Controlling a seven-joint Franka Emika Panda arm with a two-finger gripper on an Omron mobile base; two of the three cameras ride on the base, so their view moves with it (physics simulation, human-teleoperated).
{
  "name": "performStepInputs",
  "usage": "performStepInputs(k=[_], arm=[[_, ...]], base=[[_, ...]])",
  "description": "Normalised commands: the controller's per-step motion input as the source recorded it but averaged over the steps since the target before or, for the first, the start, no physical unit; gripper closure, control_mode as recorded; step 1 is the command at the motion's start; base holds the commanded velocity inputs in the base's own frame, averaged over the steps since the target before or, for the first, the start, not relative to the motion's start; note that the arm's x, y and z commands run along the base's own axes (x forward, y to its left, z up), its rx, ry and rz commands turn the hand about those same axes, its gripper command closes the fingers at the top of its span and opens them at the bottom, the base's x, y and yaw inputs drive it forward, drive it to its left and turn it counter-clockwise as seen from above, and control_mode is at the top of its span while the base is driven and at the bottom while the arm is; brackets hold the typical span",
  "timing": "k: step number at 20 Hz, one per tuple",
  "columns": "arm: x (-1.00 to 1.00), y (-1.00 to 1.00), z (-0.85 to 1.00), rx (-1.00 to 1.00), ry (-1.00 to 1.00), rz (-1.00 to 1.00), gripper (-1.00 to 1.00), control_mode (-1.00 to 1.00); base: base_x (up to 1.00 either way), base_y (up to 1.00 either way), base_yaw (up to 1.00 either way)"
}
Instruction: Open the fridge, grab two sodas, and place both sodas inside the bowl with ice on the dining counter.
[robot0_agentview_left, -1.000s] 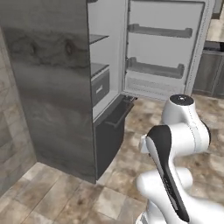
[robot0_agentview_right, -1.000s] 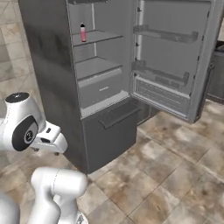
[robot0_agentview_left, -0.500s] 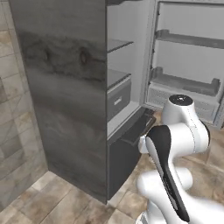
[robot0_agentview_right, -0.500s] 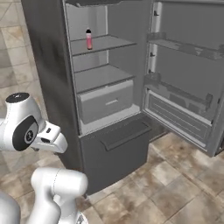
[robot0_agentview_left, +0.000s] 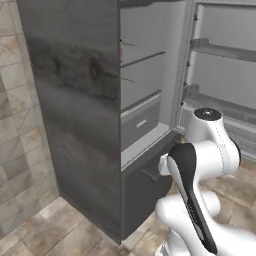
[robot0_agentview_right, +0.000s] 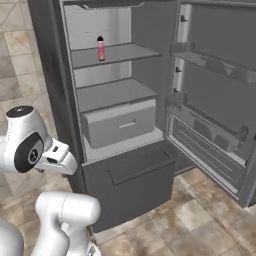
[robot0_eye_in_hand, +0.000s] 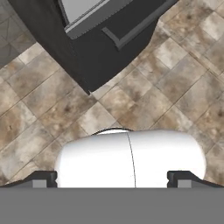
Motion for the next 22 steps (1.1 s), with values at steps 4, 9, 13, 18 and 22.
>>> performStepInputs(k=[4, 9, 13, 18, 22], arm=[[0.0, 0.0, 0.0, 0.0, 0.0, 0.0, -1.0, 1.0], [0.0, 0.0, 0.0, 0.0, 0.0, 0.0, -1.0, 1.0], [0.0, 0.0, 0.0, 0.0, 0.0, 0.0, -1.0, 1.0], [0.0, 0.0, 0.0, 0.0, 0.0, 0.0, -1.0, 1.0], [0.0, 0.0, 0.0, 0.0, 0.0, 0.0, -1.0, 1.0]], base=[[0.66, -0.27, 0.29], [0.48, -0.35, 0.27], [0.46, -0.28, 0.25], [0.52, -0.16, 0.23], [0.54, -0.11, 0.22]])
